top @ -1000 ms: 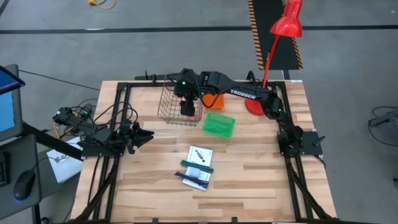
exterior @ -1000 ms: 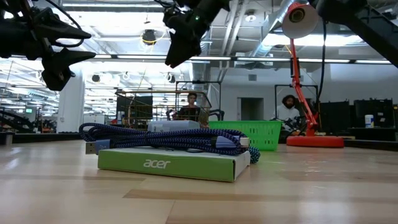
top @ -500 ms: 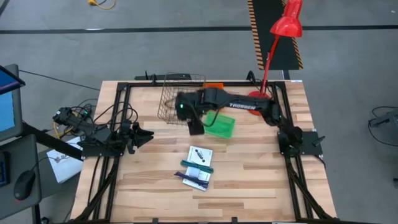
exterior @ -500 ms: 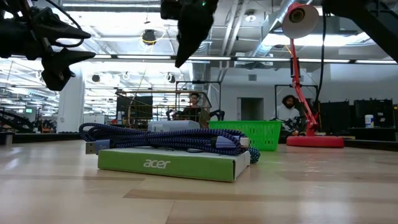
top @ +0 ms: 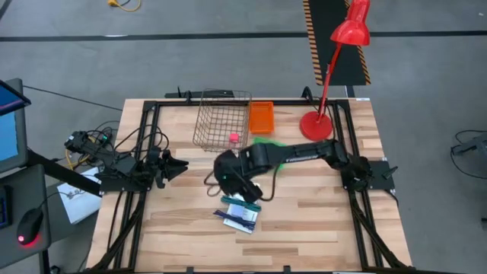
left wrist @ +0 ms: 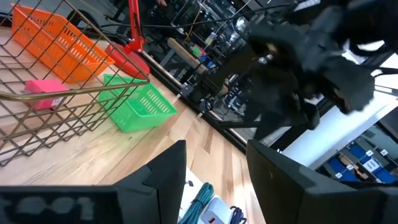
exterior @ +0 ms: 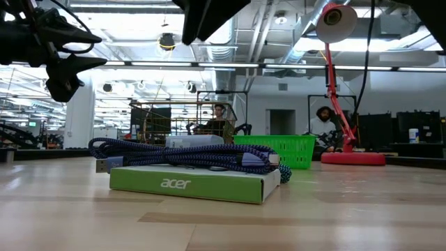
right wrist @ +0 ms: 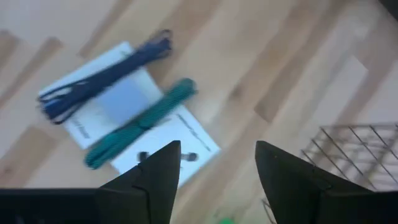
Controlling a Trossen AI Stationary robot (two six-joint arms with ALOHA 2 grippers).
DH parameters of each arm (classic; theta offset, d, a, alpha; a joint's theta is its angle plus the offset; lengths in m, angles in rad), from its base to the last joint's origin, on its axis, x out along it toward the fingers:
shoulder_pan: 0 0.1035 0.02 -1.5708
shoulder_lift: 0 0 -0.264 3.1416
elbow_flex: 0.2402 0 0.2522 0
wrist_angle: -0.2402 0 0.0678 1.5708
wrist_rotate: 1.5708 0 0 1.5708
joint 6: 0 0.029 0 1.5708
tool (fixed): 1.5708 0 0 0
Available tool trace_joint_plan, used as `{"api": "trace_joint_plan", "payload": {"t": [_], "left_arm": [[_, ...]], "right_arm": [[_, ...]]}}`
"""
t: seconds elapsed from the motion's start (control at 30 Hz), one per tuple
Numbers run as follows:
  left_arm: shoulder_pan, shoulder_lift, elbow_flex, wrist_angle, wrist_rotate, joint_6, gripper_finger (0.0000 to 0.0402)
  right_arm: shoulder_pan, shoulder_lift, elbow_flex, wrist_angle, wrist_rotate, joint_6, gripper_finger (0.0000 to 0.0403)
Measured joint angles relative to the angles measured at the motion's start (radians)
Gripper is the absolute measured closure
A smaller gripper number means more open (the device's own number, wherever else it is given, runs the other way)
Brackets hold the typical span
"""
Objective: Pick and place items into bin
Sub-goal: Put the white charger adapter into the wire basket
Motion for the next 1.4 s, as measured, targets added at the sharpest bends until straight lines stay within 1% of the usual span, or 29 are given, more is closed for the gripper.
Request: {"api": "trace_joint_plan", "payload": {"t": [0.13, 0.23, 0.5, 0.73, 0.8, 0.87, 1.0, 1.13, 1.27, 1.4], "left_arm": [[0.000, 0.000, 0.000, 0.000, 0.000, 0.000, 0.0244], [0.000, 0.000, 0.000, 0.000, 0.000, 0.000, 0.0244], [0.000, 0.000, 0.000, -0.001, -0.001, 0.000, 0.0244], [0.000, 0.000, 0.000, -0.001, -0.001, 0.000, 0.0244], [0.000, 0.000, 0.000, -0.002, -0.001, -0.003, 0.0244], [0.000, 0.000, 0.000, -0.002, -0.001, -0.016, 0.0244], [0.000, 0.000, 0.000, -0.002, 0.000, -0.047, 0.0244], [0.000, 0.000, 0.000, -0.002, 0.000, -0.048, 0.0244], [0.000, 0.000, 0.000, -0.002, 0.000, -0.048, 0.0244], [0.000, 0.000, 0.000, -0.002, 0.000, -0.048, 0.0244]], "right_arm": [[0.027, 0.000, -0.001, -0.019, -0.038, -0.007, 0.0208], [0.040, -0.002, -0.040, 0.004, -0.057, -0.017, 0.0212], [0.047, 0.000, -0.171, 0.033, -0.043, -0.109, 0.0222], [0.070, 0.002, -0.223, 0.123, -0.037, -0.092, 0.0220], [0.081, 0.002, -0.227, 0.158, -0.013, -0.009, 0.0218], [0.086, 0.002, -0.228, 0.169, 0.004, 0.120, 0.0217], [0.085, 0.002, -0.229, 0.165, 0.003, 0.363, 0.0212], [0.088, 0.002, -0.229, 0.162, -0.001, 0.544, 0.0205], [0.108, 0.002, -0.229, 0.136, -0.024, 0.662, 0.0196], [0.126, 0.002, -0.229, 0.134, -0.024, 0.726, 0.0182]]}}
